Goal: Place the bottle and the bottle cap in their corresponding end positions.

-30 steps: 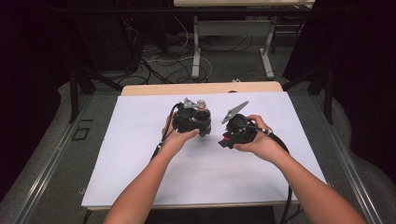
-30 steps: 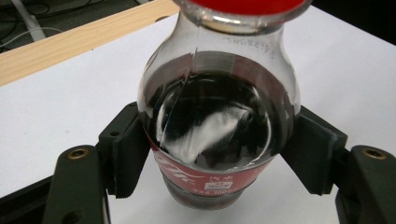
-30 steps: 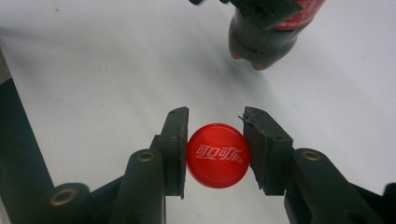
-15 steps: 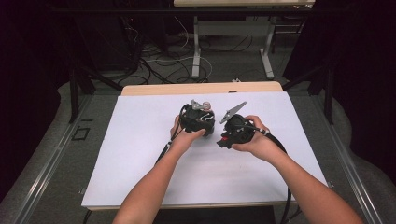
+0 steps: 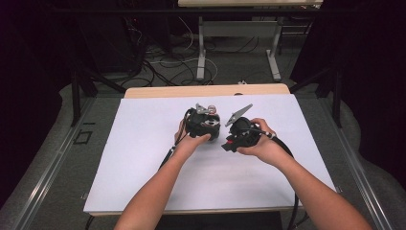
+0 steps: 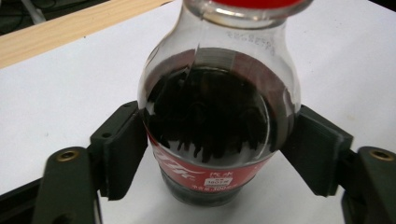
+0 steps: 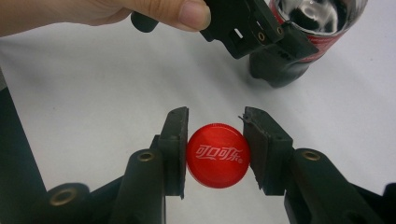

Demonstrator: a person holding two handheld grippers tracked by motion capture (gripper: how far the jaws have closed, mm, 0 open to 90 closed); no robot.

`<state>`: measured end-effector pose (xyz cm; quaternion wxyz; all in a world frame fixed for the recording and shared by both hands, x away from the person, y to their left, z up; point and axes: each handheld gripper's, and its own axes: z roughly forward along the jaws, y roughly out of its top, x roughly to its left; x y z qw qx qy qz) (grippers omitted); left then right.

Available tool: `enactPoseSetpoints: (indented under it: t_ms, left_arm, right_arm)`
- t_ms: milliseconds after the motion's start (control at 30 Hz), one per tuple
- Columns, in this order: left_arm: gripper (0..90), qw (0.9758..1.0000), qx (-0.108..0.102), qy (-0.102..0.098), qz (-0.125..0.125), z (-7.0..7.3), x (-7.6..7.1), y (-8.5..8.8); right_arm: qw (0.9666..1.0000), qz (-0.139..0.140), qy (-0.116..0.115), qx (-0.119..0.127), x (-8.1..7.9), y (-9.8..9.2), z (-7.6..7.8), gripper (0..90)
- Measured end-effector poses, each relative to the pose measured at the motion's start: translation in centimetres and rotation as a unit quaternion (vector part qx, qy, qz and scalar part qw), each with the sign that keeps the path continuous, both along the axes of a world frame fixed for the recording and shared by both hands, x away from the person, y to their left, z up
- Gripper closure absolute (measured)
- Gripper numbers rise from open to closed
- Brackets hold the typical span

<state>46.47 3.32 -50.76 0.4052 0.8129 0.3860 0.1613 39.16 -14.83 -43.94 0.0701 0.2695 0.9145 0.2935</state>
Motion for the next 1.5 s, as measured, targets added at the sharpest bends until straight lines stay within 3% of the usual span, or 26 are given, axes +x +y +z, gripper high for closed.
enactPoseSetpoints:
  t_ms: [167, 200, 400, 433, 500, 567, 700, 800, 1000, 1300, 1333, 1400, 1500]
  left_arm:
    - [15.9, 0.9996, -0.017, 0.022, 0.005, 0.2, 0.0, 0.3]
    - [14.8, 0.9997, -0.009, 0.022, 0.001, 0.3, 0.0, 0.6]
    - [5.2, 0.9991, -0.026, 0.033, 0.006, 1.0, -0.6, 1.9]
    - [4.3, 0.9983, -0.04, 0.041, 0.013, 1.2, -0.8, 2.1]
    - [3.8, 0.9983, -0.042, 0.041, 0.006, 1.5, -1.2, 2.7]
    - [4.0, 0.9985, -0.043, 0.034, 0.002, 1.7, -1.7, 3.2]
    - [4.5, 0.9983, -0.051, 0.029, 0.0, 2.4, -3.1, 4.5]
    - [4.4, 0.9972, -0.07, 0.026, 0.0, 2.6, -4.3, 5.7]
    - [1.4, 0.9949, -0.097, 0.029, 0.002, 2.6, -6.7, 8.0]
    - [0.5, 0.9938, -0.108, 0.025, -0.004, 2.0, -9.6, 9.8]
    - [0.5, 0.9938, -0.108, 0.026, -0.003, 1.8, -9.8, 9.8]
    - [0.5, 0.9948, -0.097, 0.027, -0.009, 1.7, -10.0, 10.0]
    - [0.5, 0.9949, -0.098, 0.023, -0.007, 1.3, -10.2, 10.1]
  right_arm:
    - [1.0, 0.005, -0.006, 0.0, 0.2, 0.1, -0.1, 61.3]
    - [0.9999, 0.001, -0.011, 0.003, 0.2, 0.2, -0.2, 61.3]
    - [1.0, -0.002, -0.004, 0.004, 0.3, 0.5, -0.6, 61.3]
    - [1.0, -0.004, -0.002, 0.002, 0.3, 0.6, -0.7, 61.3]
    - [1.0, 0.004, -0.004, -0.001, 0.4, 0.8, -1.2, 61.3]
    - [0.9999, -0.006, 0.001, -0.012, 0.2, 1.2, -1.6, 61.3]
    - [1.0, 0.0, 0.001, -0.005, 0.1, 2.0, -2.5, 61.3]
    - [0.9999, 0.003, 0.004, -0.01, -0.1, 2.7, -3.6, 61.3]
    - [0.9999, -0.001, 0.014, 0.01, -0.5, 3.7, -5.7, 61.2]
    - [0.9996, -0.004, 0.017, 0.023, -0.6, 4.6, -9.0, 61.2]
    - [0.9993, -0.007, 0.024, 0.027, -0.5, 4.6, -9.3, 61.1]
    - [0.9995, -0.002, 0.019, 0.024, -0.4, 4.7, -9.6, 61.0]
    - [0.9996, -0.005, 0.017, 0.023, -0.6, 5.0, -9.9, 59.5]
